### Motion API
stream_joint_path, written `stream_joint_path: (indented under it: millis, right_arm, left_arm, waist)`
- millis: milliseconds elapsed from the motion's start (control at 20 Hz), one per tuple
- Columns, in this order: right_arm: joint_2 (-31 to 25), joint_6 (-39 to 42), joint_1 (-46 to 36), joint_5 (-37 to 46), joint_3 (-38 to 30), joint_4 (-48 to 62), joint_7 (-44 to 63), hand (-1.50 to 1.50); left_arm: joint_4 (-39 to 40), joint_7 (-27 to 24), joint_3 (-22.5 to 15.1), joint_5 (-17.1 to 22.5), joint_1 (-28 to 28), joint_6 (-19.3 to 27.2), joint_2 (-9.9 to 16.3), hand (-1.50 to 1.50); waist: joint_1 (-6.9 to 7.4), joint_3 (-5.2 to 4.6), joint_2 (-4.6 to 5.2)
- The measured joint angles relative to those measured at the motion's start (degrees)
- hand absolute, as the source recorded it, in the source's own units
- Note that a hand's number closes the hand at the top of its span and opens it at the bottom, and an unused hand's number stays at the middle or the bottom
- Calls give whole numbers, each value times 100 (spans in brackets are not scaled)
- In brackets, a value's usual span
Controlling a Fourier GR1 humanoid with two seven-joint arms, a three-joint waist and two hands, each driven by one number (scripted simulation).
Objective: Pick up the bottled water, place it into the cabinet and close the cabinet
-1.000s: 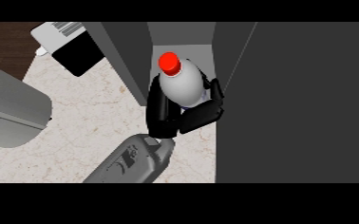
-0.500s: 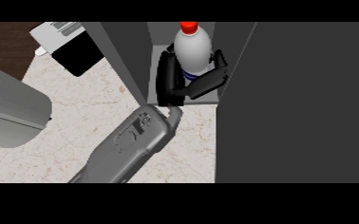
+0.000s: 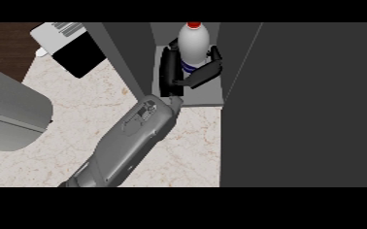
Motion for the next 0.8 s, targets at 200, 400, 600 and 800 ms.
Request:
stream_joint_path:
  millis: [200, 400, 600, 800]
  right_arm:
    - [24, 35, -60, -54, 61, 10, 94, -150]
    - [42, 115, -33, -105, 61, 19, 101, -150]
    - [42, 118, -133, -146, 69, 41, 162, -150]
    - [83, 202, -114, -171, 100, 54, 117, -150]
  left_arm:
    - [543, -244, 253, 287, -247, -62, 0, 150]
    - [1092, -661, 564, 509, -429, -244, 0, 150]
    - [1721, -977, 722, 637, -751, -381, 0, 150]
    - [2381, -1138, 707, 447, -1072, -368, 27, -150]
  waist:
    - [-40, -2, 13]
    - [-73, -3, 22]
    - [-97, -4, 29]
    - [-116, -3, 23]
